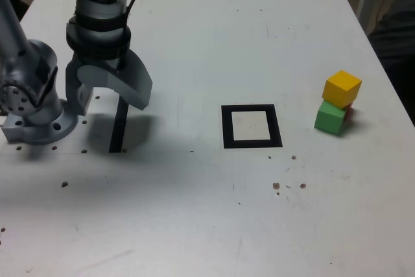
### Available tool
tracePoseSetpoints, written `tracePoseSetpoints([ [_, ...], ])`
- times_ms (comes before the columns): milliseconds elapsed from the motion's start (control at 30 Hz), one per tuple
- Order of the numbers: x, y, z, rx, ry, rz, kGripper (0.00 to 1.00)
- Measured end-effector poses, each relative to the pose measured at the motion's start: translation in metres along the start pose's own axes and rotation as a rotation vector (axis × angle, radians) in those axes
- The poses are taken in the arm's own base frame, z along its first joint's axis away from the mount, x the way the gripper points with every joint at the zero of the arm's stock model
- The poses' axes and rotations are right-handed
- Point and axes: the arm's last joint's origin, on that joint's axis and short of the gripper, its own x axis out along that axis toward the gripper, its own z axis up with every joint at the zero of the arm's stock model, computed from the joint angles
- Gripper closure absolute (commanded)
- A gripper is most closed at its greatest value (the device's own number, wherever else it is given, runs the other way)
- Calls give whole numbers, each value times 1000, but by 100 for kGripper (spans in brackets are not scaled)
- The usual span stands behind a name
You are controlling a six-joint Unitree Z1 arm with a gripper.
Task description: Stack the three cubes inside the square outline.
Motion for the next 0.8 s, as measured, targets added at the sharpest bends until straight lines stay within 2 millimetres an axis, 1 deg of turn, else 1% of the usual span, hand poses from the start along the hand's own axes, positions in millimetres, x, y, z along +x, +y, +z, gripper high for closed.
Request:
tracePoseSetpoints([
  [533,-1,0,2,0,1,-1,1],
  [600,-2,0,5,0,0,-1,1],
  [800,-8,0,22,9,2,-6,1],
])
